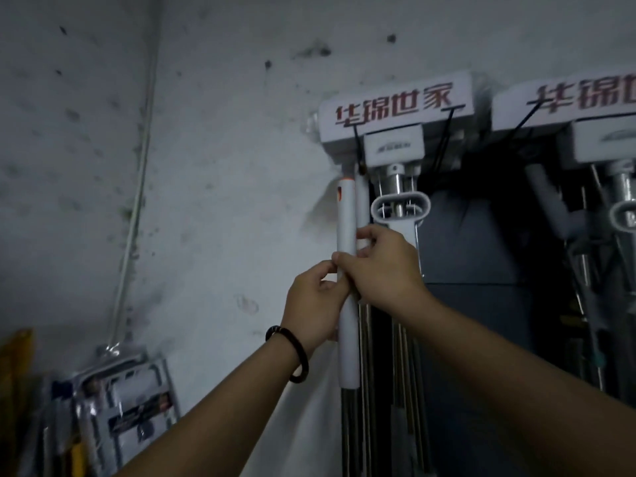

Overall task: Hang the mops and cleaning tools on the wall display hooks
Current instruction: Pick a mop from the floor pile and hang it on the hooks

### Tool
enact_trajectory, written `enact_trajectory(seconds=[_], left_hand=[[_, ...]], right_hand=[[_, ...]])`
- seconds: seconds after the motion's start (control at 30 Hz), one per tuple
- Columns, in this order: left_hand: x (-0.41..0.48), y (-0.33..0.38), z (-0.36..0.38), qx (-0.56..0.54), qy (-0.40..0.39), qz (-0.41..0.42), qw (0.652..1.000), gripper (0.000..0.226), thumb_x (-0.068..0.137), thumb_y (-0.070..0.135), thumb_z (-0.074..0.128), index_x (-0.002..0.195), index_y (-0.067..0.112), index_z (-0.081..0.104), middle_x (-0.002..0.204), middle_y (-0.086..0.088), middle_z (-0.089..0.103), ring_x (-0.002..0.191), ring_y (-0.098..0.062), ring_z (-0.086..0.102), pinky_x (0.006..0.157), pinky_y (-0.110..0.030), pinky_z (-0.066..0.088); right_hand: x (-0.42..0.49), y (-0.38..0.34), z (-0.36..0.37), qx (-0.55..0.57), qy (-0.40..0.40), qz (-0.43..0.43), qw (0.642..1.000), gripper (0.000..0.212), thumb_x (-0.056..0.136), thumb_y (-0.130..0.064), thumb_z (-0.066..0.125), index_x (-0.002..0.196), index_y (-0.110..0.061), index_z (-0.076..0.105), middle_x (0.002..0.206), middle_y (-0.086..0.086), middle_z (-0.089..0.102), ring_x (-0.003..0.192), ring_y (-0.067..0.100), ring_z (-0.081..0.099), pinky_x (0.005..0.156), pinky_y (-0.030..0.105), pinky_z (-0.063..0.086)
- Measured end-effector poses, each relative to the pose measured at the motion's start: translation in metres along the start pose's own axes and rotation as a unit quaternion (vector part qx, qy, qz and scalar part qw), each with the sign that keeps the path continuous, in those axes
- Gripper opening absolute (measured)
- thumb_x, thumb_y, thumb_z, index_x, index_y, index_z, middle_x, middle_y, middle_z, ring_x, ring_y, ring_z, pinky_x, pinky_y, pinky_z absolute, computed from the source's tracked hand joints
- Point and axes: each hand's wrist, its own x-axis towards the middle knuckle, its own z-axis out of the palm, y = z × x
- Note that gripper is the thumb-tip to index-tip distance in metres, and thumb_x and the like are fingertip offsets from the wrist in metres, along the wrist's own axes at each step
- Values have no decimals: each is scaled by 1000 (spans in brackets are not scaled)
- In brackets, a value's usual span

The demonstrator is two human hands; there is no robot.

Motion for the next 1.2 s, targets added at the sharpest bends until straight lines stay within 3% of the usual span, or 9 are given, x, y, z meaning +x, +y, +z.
enact_trajectory(seconds=[0.13,0.23,0.37,0.47,0.67,0.83,0.93,1.07,1.2], left_hand=[[37,18,6,20,30,1,999,15,93,40,70,94,27,77,85,-13,79,75,-36,78,59,-61,63],[61,30,8,22,50,-3,999,15,86,42,76,91,29,80,85,-12,80,72,-34,78,57,-58,63],[83,43,11,27,65,10,997,15,84,37,79,92,25,83,80,-10,80,67,-32,78,55,-54,63],[92,47,12,31,74,15,997,15,81,34,81,92,25,84,80,-8,81,66,-31,78,54,-52,63],[98,36,16,53,115,32,991,8,77,40,86,79,35,82,73,-4,79,60,-28,77,49,-49,62],[108,30,23,80,152,41,984,17,75,34,85,92,32,84,72,-4,78,57,-25,75,41,-44,60],[114,28,26,95,157,42,982,12,76,32,82,88,33,84,70,-2,78,58,-25,75,41,-42,60],[116,20,28,94,149,25,984,3,77,40,83,75,40,81,70,-1,78,58,-27,75,42,-44,60],[118,12,29,92,135,17,986,11,83,29,78,89,34,84,74,-6,78,61,-29,75,43,-45,61]], right_hand=[[39,-8,-4,4,35,-5,999,49,81,-32,83,126,-22,66,86,-4,72,84,11,69,79,28,55],[62,-15,-9,-25,56,-15,998,50,83,-33,83,128,-19,68,108,4,75,100,20,71,88,34,58],[85,-26,-14,-76,72,-38,994,51,87,-32,82,134,-15,70,126,5,73,114,23,70,91,30,55],[96,-29,-15,-74,85,-27,993,48,85,-28,82,130,-14,73,122,7,75,110,23,71,87,27,55],[100,-25,-12,-83,66,-18,994,42,82,-25,83,122,-16,75,110,7,76,92,24,75,78,38,65],[102,-25,-10,-145,68,-25,987,32,86,-18,76,117,-12,72,113,11,72,98,28,72,77,37,63],[103,-27,-10,-208,89,-42,973,32,84,-19,75,115,-12,71,115,12,70,102,31,71,80,42,64],[100,-23,-7,-310,109,-67,942,33,84,-27,77,116,-19,72,117,7,69,105,29,70,74,36,55],[94,-17,-2,-361,113,-86,921,23,92,-28,72,112,-17,70,109,8,72,100,30,72,73,38,55]])
